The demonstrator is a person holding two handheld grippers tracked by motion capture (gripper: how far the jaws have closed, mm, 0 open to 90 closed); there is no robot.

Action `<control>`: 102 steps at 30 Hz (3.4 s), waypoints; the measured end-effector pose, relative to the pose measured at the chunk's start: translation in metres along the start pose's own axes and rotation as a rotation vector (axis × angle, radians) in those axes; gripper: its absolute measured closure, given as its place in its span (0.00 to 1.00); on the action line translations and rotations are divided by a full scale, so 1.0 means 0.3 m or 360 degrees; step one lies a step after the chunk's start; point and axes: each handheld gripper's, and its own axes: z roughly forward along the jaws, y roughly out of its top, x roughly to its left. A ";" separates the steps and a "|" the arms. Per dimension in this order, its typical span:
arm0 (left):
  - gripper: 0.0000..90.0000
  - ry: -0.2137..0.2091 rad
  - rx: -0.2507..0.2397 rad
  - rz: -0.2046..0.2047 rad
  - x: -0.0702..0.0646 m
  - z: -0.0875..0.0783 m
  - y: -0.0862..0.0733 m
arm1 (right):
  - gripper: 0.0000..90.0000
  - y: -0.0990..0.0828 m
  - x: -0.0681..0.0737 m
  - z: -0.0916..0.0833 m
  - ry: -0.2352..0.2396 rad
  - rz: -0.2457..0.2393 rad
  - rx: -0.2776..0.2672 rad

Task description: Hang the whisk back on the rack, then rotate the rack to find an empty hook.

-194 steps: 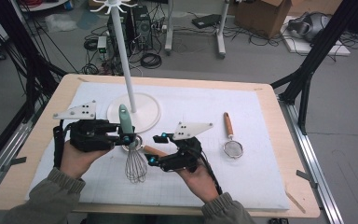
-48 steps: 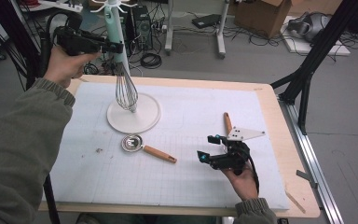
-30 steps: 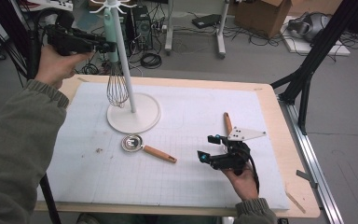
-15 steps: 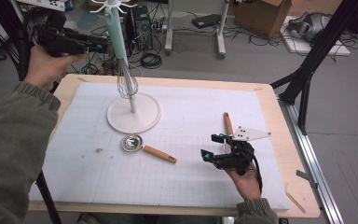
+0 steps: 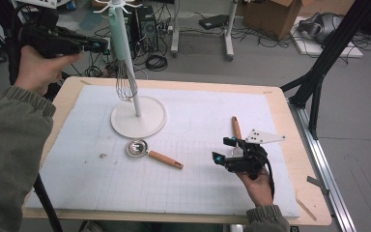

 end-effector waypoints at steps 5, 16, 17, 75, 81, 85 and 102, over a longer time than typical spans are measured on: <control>0.97 0.0008 0.0027 0.0023 -0.007 0.003 0.008 | 0.23 -0.007 -0.009 -0.001 -0.0009 0.0015 0.0012; 1.00 -0.0015 0.0044 0.0048 -0.043 0.024 0.019 | 0.23 -0.007 -0.012 -0.005 -0.0011 0.0020 0.0003; 1.00 -0.0015 0.0044 0.0052 -0.044 0.025 0.020 | 0.23 -0.008 -0.012 -0.004 -0.0008 0.0017 0.0004; 1.00 0.0240 -0.0103 -0.0032 -0.012 0.052 0.159 | 0.23 -0.024 -0.027 -0.021 -0.0018 0.0034 -0.0023; 1.00 0.0258 -0.0104 -0.0031 -0.002 0.042 0.157 | 0.23 -0.024 -0.024 -0.023 -0.0007 0.0039 -0.0031; 1.00 0.0284 -0.0102 -0.0029 0.003 0.033 0.156 | 0.23 -0.023 -0.025 -0.024 -0.0012 0.0038 -0.0040; 1.00 0.0366 -0.0123 -0.0059 0.033 0.004 0.148 | 0.23 -0.022 -0.019 -0.022 -0.0014 0.0031 -0.0046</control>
